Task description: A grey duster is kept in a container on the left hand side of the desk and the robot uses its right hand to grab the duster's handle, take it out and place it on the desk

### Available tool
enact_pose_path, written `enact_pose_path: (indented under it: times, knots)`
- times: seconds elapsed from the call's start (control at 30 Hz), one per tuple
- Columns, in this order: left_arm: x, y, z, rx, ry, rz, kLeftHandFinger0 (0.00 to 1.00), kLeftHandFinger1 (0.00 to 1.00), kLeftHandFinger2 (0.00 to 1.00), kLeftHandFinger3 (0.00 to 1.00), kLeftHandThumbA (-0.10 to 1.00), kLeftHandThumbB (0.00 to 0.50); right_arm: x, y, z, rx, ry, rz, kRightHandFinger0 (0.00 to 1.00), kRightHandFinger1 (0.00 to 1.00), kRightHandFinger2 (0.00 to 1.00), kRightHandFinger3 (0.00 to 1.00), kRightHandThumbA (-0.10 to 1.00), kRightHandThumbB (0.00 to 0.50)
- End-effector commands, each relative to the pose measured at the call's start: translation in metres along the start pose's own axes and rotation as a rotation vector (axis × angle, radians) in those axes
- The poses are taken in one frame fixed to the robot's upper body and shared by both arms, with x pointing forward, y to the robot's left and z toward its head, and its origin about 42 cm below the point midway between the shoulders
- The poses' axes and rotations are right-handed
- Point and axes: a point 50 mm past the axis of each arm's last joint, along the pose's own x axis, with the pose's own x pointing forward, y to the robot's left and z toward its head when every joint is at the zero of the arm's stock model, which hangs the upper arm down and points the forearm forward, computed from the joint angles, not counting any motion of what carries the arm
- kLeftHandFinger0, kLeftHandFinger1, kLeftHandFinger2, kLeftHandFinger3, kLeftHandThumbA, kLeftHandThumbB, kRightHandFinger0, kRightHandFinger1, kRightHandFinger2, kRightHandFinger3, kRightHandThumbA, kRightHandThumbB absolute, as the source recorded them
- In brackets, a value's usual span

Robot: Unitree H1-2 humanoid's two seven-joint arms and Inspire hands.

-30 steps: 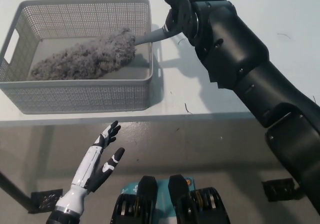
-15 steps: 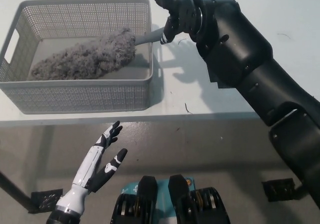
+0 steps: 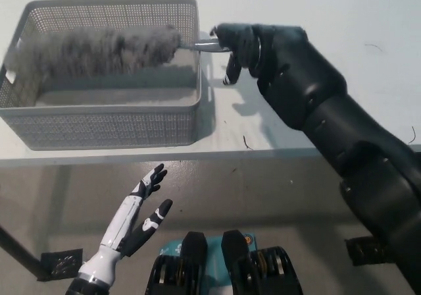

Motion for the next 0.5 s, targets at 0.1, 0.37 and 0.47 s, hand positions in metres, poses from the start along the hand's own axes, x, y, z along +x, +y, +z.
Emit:
enact_pose_path:
  times: [0.1,0.37,0.47]
  knots:
    - [-0.003,-0.001,0.002,0.014,-0.028,-0.012,1.00,1.00,1.00,1.00,0.86,0.109,0.009,0.010,0.011,-0.115,-0.040,-0.291,1.00,1.00,1.00,1.00,0.51,0.495]
    - [-0.002,0.000,0.003,0.018,-0.025,-0.023,1.00,1.00,1.00,1.00,0.85,0.116,0.002,0.013,0.002,0.173,-0.200,-0.742,0.00,0.25,0.66,0.63,-0.10,0.090]
    - [-0.003,-0.002,0.002,0.016,-0.024,-0.029,1.00,1.00,1.00,1.00,0.85,0.123,-0.001,0.011,-0.003,0.296,-0.228,-0.805,0.00,0.17,0.54,0.62,0.06,0.059]
